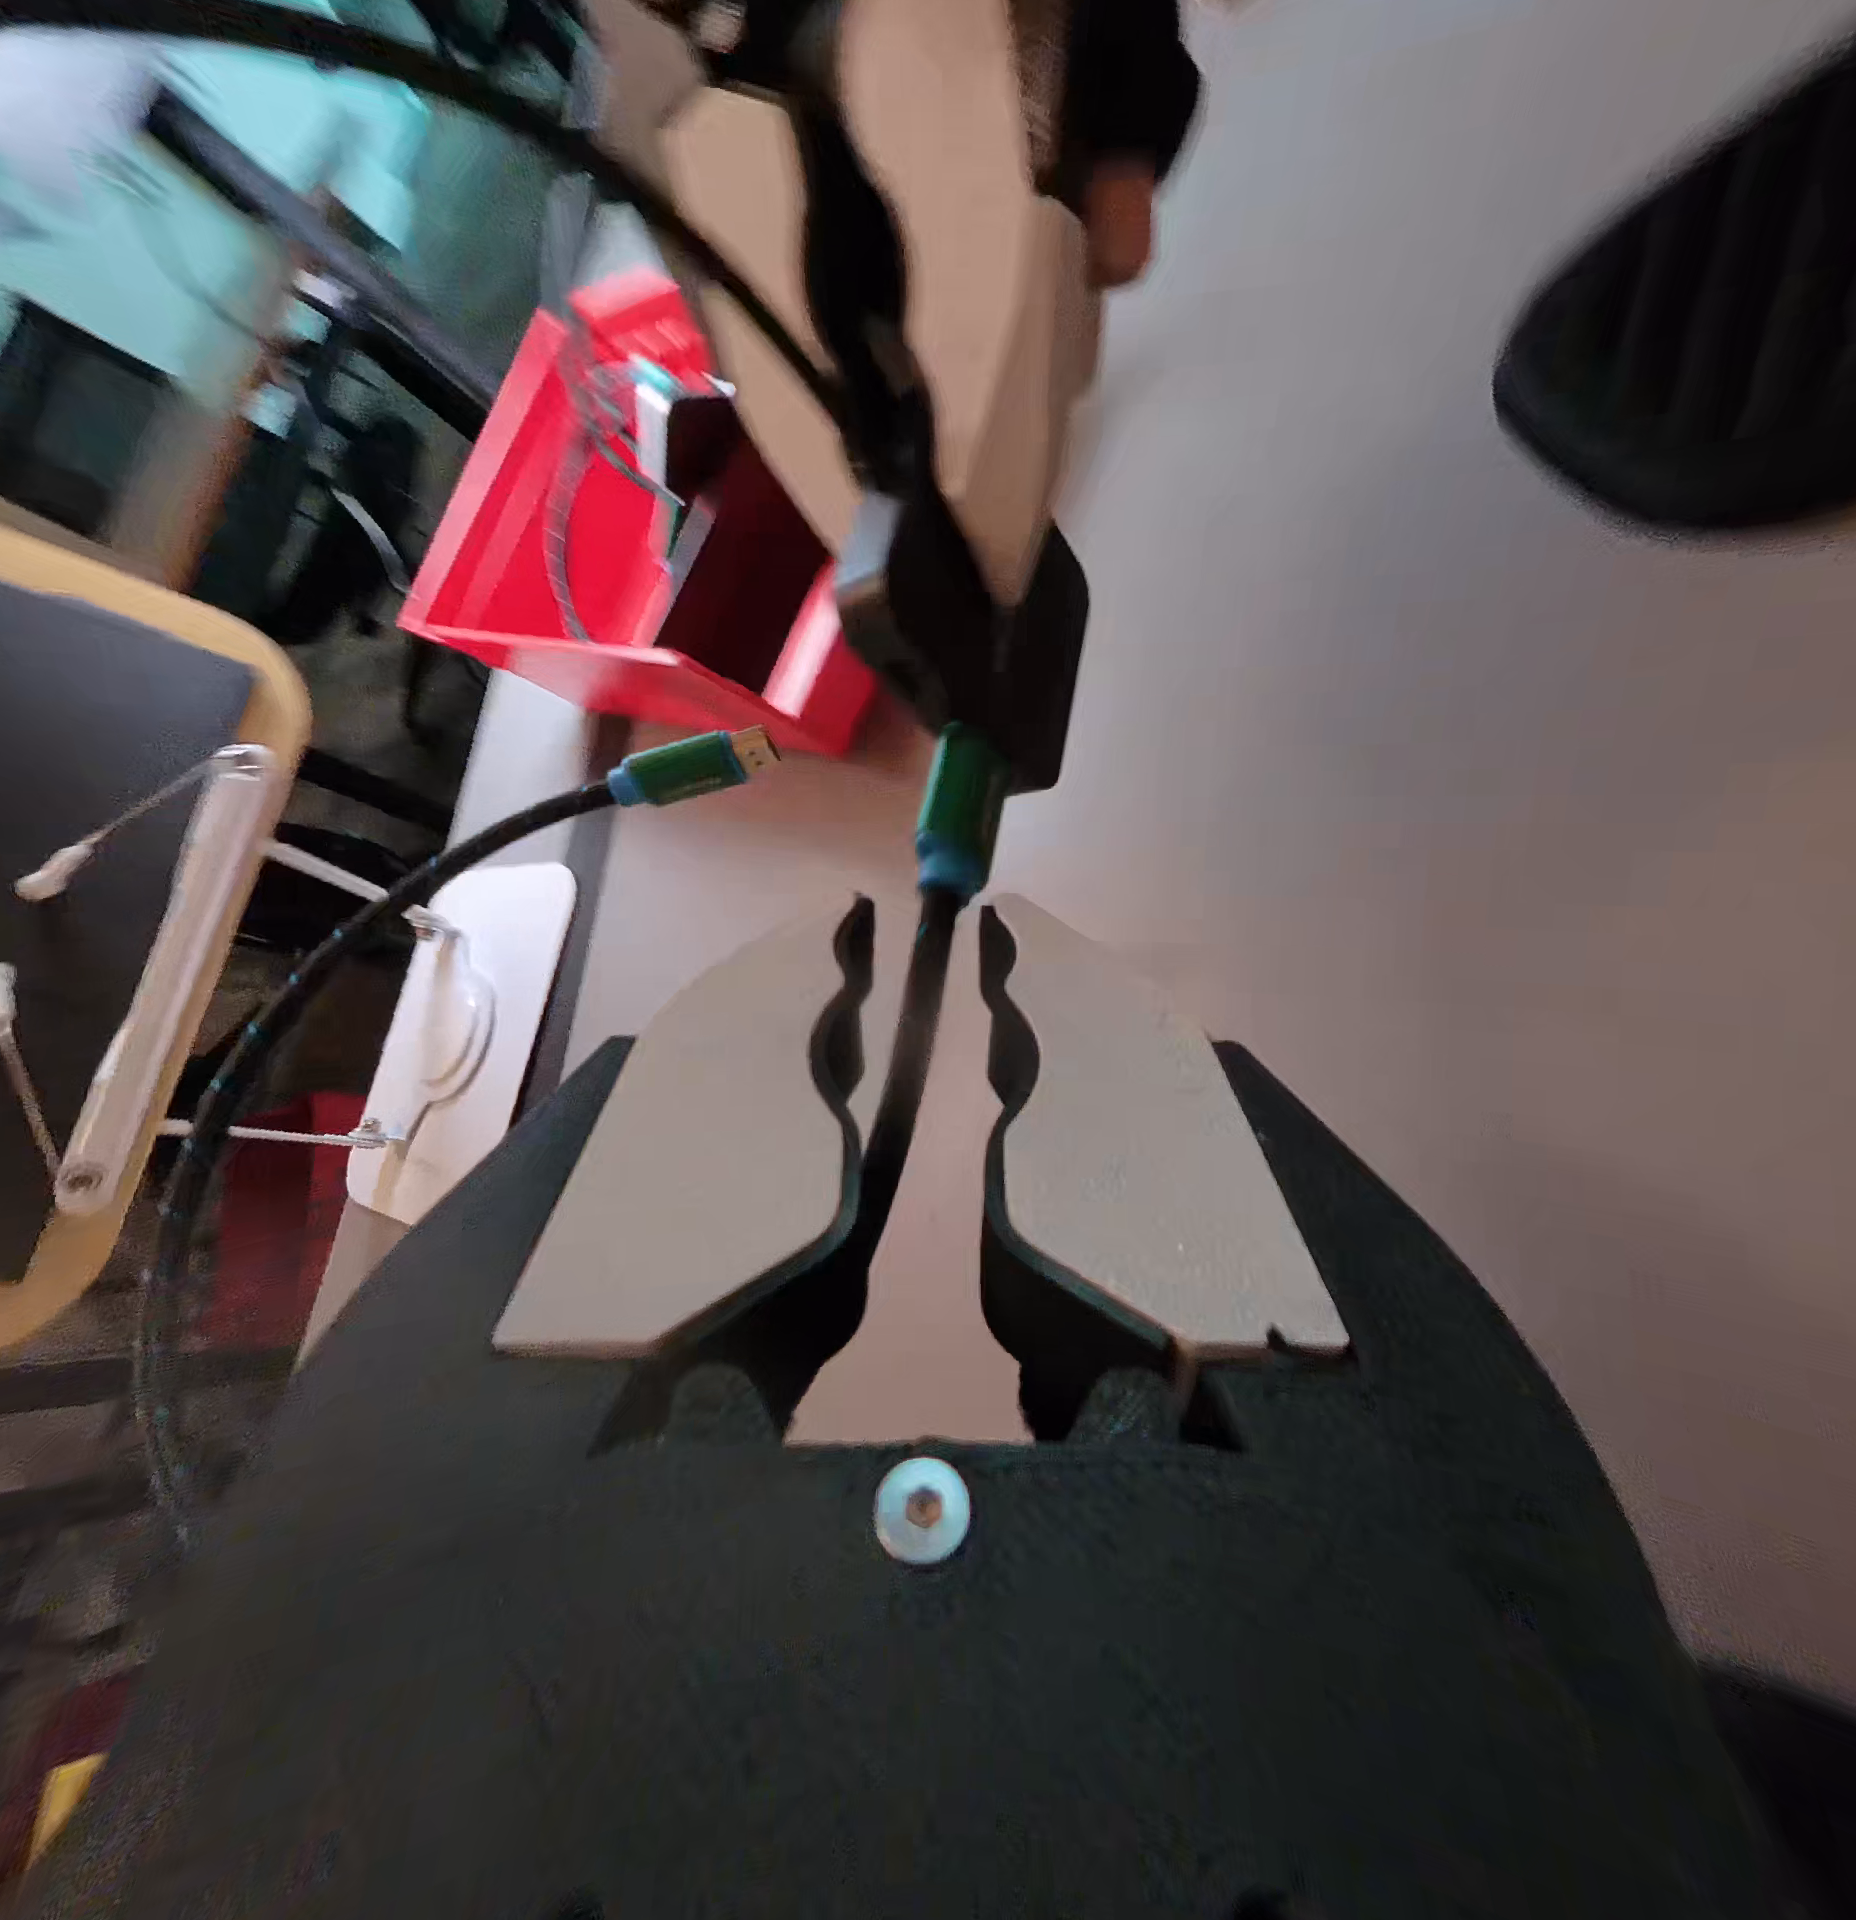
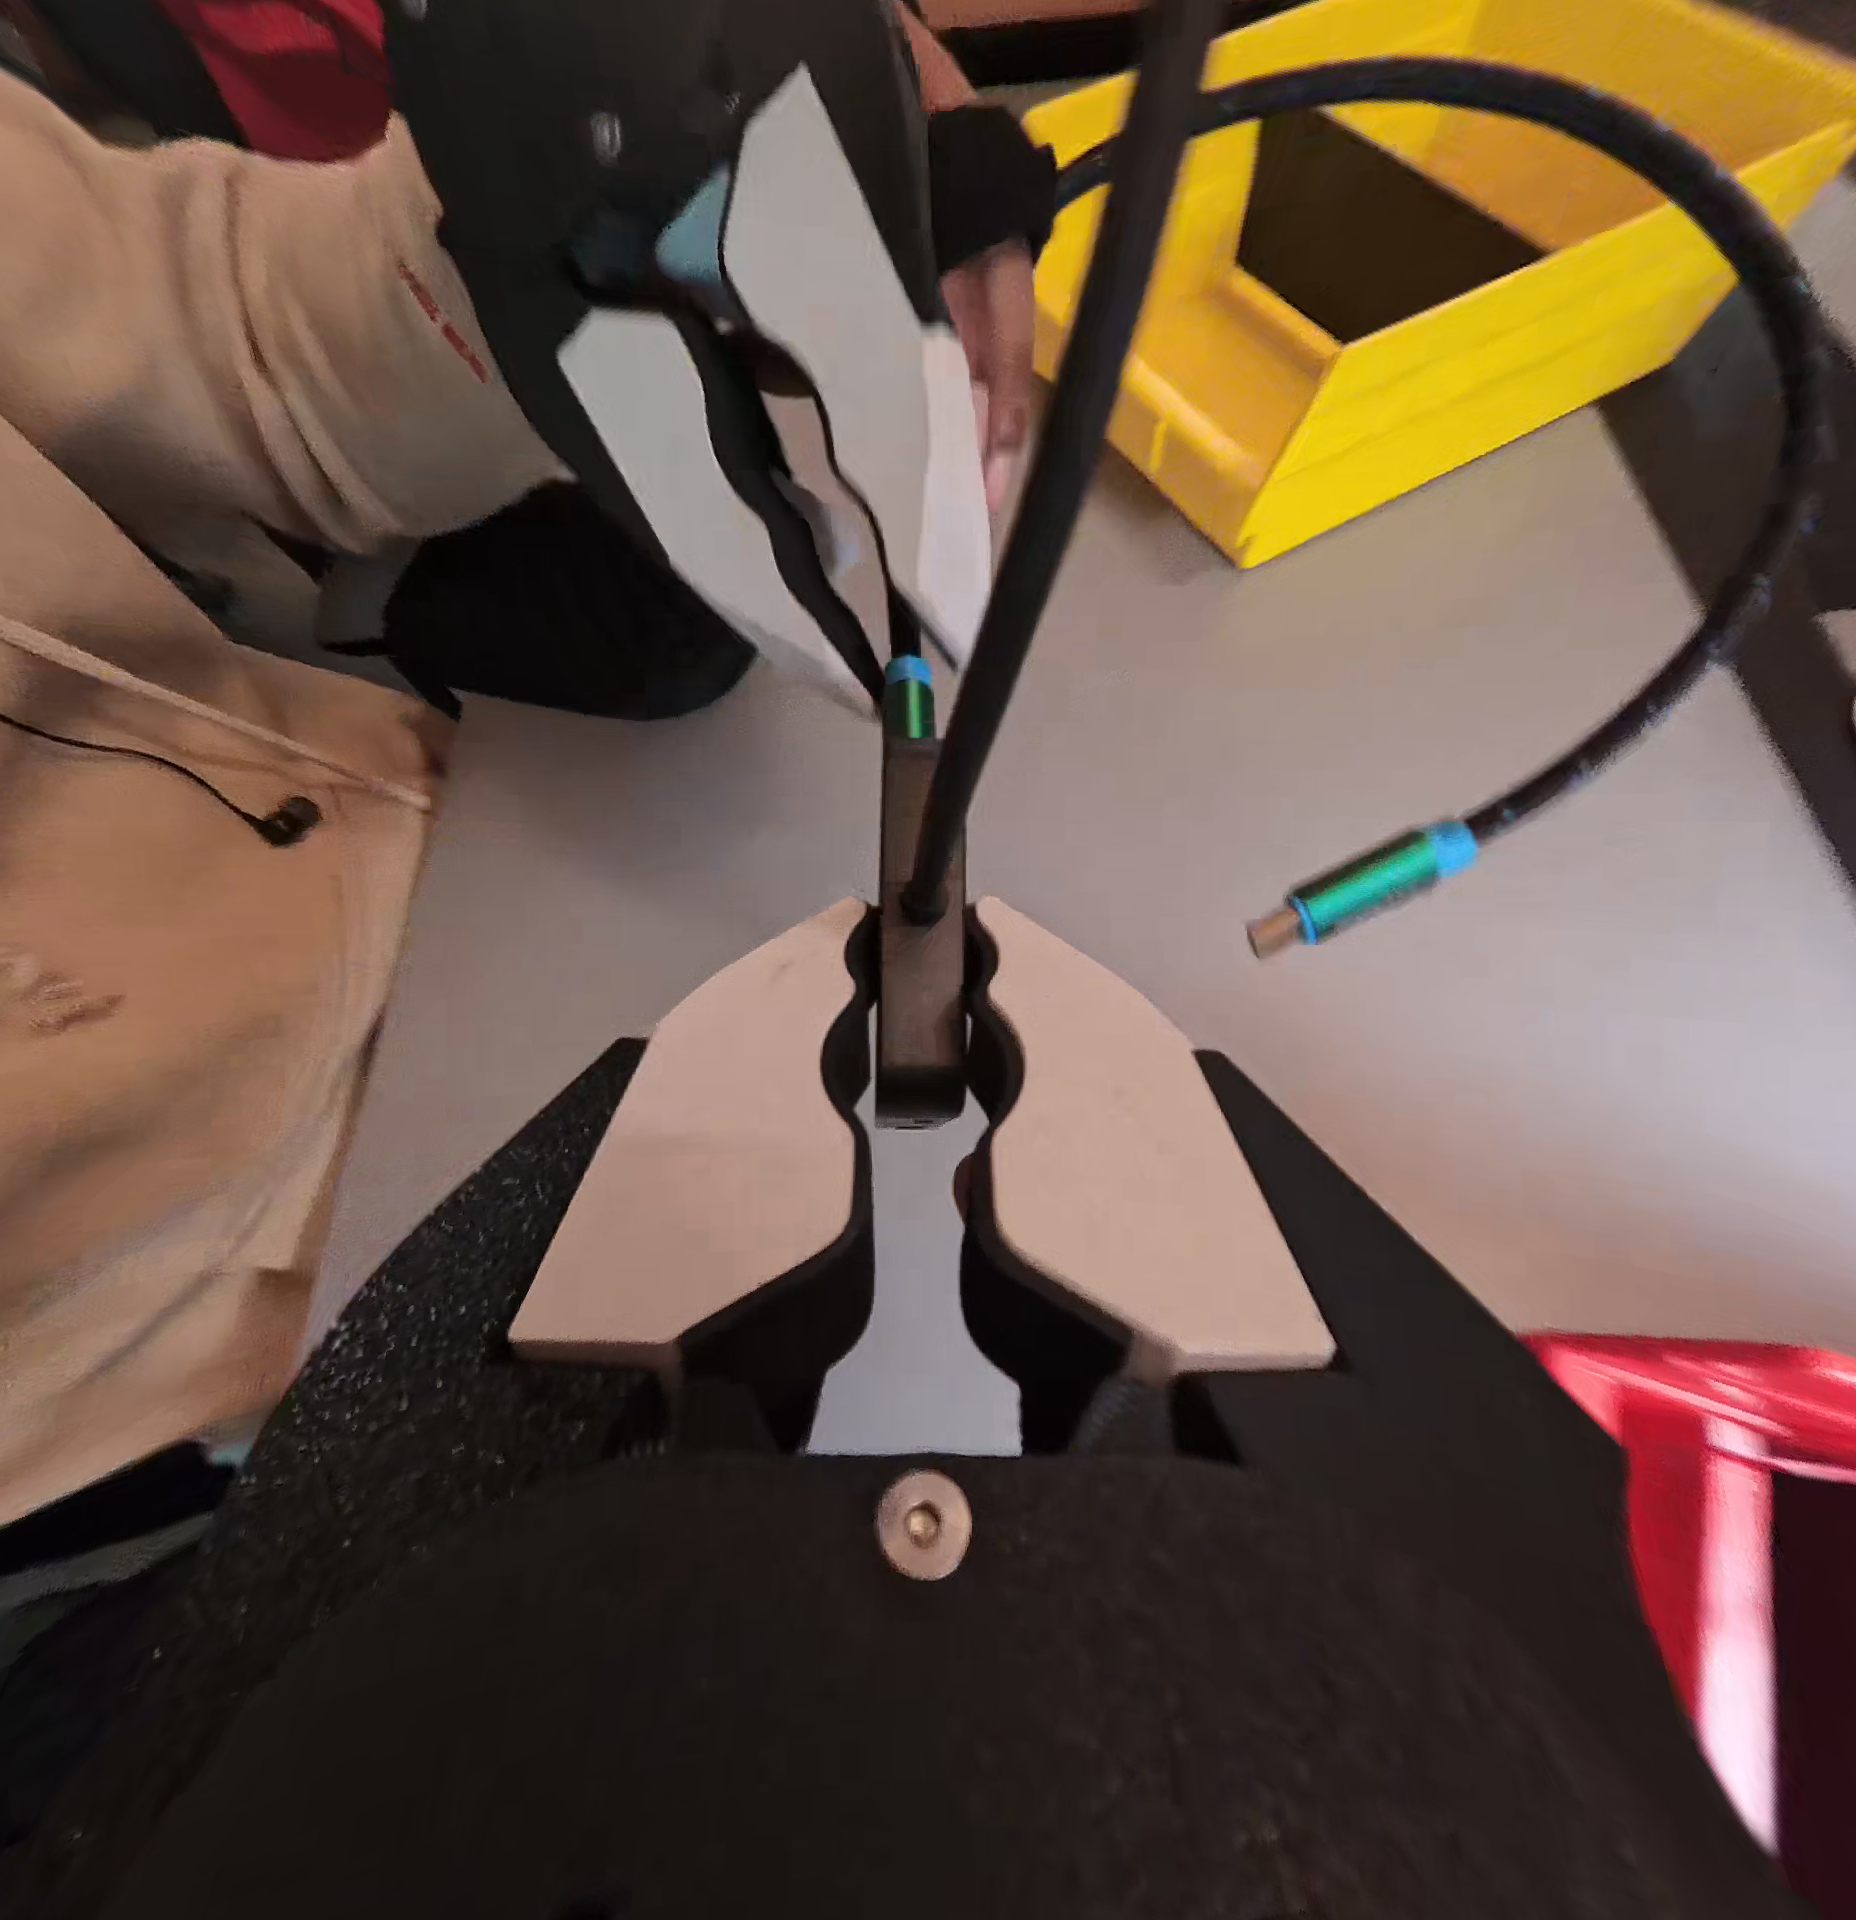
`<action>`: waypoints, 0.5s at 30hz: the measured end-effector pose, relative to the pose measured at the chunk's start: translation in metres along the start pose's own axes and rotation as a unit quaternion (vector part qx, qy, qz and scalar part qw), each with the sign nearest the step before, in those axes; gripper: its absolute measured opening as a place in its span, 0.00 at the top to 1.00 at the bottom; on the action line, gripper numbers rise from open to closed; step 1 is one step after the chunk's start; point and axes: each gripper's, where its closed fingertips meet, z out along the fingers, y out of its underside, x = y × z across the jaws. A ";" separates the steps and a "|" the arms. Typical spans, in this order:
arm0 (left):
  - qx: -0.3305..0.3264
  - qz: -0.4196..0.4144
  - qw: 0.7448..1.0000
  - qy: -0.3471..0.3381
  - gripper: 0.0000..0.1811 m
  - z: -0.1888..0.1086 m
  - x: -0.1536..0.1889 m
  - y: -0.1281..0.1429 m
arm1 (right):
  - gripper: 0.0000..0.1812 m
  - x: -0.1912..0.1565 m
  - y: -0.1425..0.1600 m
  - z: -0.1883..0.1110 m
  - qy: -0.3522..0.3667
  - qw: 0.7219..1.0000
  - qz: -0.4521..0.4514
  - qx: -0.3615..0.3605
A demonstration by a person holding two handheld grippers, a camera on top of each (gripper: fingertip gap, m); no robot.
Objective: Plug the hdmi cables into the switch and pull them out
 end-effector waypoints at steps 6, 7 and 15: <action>0.209 -0.273 0.939 0.024 0.80 -0.058 -0.007 -0.014 | 0.92 0.007 -0.029 -0.065 0.092 0.990 -0.070 -0.076; 0.227 -0.306 0.924 0.026 0.80 -0.062 -0.007 -0.010 | 0.92 0.011 -0.032 -0.076 0.113 0.986 -0.074 -0.094; 0.230 -0.382 0.895 -0.019 0.81 -0.044 0.000 0.050 | 0.93 0.076 -0.040 -0.175 0.305 0.935 -0.039 -0.174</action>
